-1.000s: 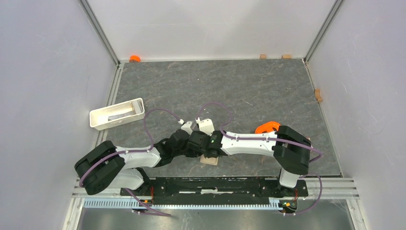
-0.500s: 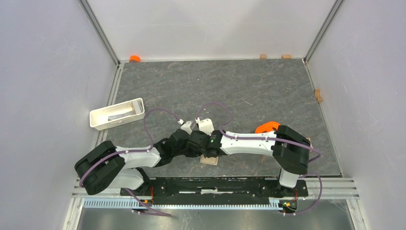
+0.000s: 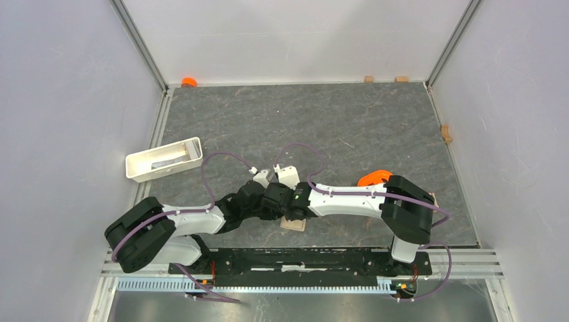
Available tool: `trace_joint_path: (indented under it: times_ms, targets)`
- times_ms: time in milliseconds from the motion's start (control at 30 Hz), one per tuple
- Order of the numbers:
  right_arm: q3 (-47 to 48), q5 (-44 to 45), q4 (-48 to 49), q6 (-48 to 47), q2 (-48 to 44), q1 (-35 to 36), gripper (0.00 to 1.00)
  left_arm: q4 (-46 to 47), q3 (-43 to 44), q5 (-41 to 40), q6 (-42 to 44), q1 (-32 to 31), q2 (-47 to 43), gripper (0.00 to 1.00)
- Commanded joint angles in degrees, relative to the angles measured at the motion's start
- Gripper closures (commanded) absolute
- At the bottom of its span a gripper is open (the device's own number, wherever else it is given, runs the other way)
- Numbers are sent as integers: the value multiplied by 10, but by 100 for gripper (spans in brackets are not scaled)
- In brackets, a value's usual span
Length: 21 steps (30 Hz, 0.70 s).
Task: Put the credit cards into the card holder
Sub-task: Close the card holder at the center of the board.
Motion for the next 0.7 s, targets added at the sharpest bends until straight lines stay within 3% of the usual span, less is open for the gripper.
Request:
trace_joint_path:
  times_ms: [0, 667]
  targets:
    - [10, -1, 28, 2, 48, -4, 100, -76, -5, -35, 10, -22, 21, 65]
    - [7, 12, 7, 20, 24, -10, 100, -65, -14, -27, -1, -12, 17, 64]
